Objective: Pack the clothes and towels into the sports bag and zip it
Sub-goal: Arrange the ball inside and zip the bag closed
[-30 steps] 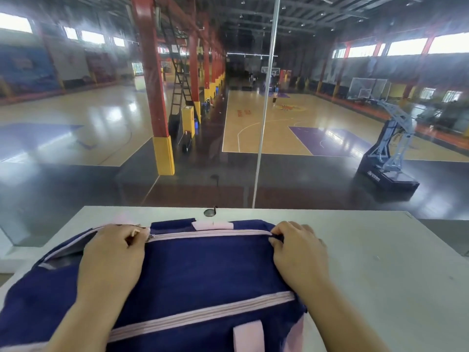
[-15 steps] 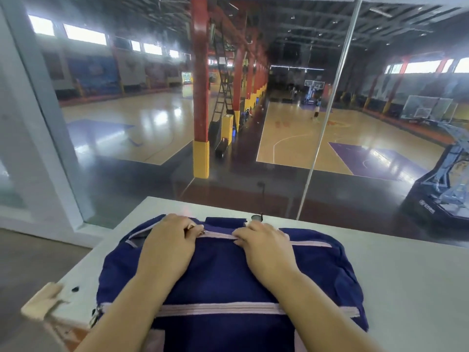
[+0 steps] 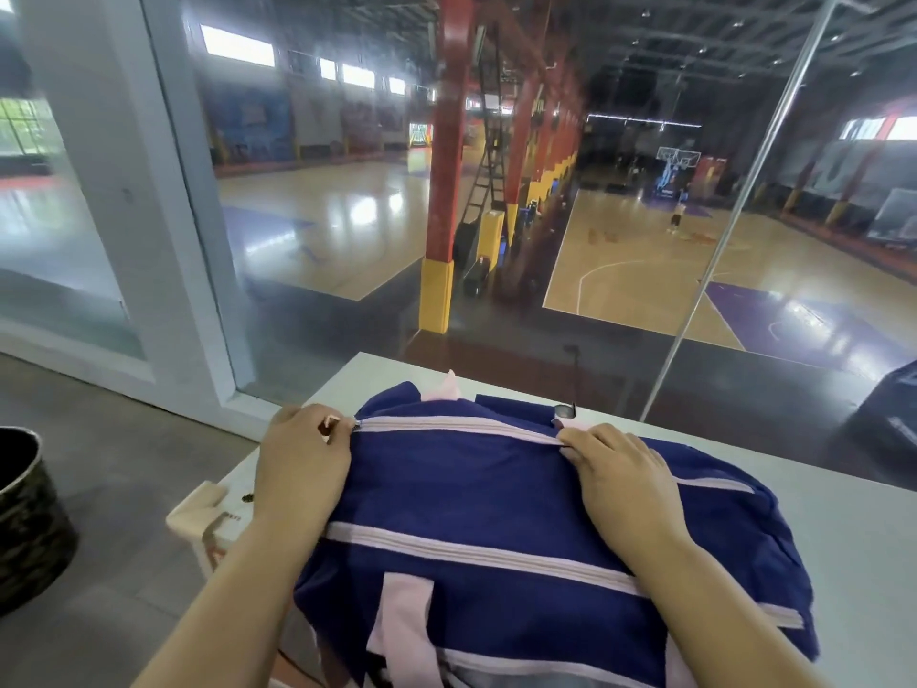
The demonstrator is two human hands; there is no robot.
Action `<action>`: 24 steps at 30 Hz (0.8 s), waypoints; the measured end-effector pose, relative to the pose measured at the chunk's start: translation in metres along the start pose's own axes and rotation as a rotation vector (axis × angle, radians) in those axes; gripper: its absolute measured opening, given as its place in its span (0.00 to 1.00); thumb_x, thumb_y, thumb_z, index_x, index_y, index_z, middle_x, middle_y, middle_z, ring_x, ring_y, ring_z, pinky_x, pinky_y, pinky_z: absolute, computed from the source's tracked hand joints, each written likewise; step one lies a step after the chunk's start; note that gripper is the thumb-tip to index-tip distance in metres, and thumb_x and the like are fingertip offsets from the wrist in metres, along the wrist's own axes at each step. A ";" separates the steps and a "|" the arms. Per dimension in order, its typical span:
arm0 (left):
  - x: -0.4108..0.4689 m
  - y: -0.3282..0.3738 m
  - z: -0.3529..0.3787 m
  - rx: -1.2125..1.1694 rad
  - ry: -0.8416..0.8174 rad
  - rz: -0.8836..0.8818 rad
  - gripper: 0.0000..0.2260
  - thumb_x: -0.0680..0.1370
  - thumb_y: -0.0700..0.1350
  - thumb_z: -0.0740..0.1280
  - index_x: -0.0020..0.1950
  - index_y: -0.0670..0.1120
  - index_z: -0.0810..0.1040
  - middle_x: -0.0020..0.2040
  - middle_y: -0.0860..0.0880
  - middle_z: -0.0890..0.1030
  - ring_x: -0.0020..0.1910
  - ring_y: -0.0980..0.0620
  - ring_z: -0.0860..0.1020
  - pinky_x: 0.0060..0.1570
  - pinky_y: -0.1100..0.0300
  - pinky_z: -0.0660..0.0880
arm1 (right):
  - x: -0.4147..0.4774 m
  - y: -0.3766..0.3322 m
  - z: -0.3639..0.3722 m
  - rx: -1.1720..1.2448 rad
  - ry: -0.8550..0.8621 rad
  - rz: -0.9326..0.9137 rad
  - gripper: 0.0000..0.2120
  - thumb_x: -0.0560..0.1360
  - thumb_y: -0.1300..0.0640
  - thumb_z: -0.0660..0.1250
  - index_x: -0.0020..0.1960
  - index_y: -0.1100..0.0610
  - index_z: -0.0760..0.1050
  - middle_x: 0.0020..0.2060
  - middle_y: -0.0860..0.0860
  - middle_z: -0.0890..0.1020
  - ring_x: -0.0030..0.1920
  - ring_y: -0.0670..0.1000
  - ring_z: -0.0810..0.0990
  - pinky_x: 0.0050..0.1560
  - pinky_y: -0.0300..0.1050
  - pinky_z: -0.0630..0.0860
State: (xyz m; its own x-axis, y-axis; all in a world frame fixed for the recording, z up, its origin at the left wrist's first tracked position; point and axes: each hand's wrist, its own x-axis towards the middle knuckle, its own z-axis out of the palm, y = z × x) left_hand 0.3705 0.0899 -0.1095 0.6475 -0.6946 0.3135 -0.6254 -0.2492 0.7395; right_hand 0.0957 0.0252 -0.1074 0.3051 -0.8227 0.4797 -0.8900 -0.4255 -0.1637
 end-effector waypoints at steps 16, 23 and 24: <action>-0.149 0.039 0.027 0.008 -0.299 0.720 0.12 0.70 0.58 0.65 0.48 0.54 0.78 0.47 0.54 0.76 0.46 0.53 0.72 0.46 0.56 0.70 | -0.137 0.033 -0.059 -0.029 0.045 0.029 0.15 0.72 0.42 0.60 0.50 0.48 0.81 0.50 0.45 0.82 0.52 0.52 0.80 0.57 0.55 0.74; -0.144 0.028 0.052 0.144 -0.304 0.941 0.19 0.70 0.57 0.62 0.59 0.55 0.78 0.54 0.53 0.71 0.54 0.52 0.69 0.49 0.52 0.73 | -0.154 0.046 -0.049 -0.137 -0.202 0.061 0.25 0.80 0.40 0.39 0.66 0.43 0.68 0.63 0.46 0.77 0.67 0.55 0.72 0.63 0.58 0.67; -0.140 0.031 0.055 0.154 -0.312 0.936 0.18 0.71 0.57 0.62 0.59 0.54 0.78 0.54 0.53 0.72 0.54 0.52 0.69 0.49 0.52 0.73 | -0.150 0.045 -0.047 -0.144 -0.219 0.075 0.25 0.80 0.41 0.38 0.67 0.44 0.67 0.64 0.47 0.77 0.67 0.56 0.72 0.63 0.58 0.66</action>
State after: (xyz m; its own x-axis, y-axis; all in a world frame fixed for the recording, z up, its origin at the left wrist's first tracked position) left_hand 0.2360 0.1425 -0.1631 -0.2647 -0.7963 0.5439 -0.8890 0.4201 0.1824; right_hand -0.0063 0.1468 -0.1463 0.2889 -0.9185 0.2702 -0.9470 -0.3155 -0.0601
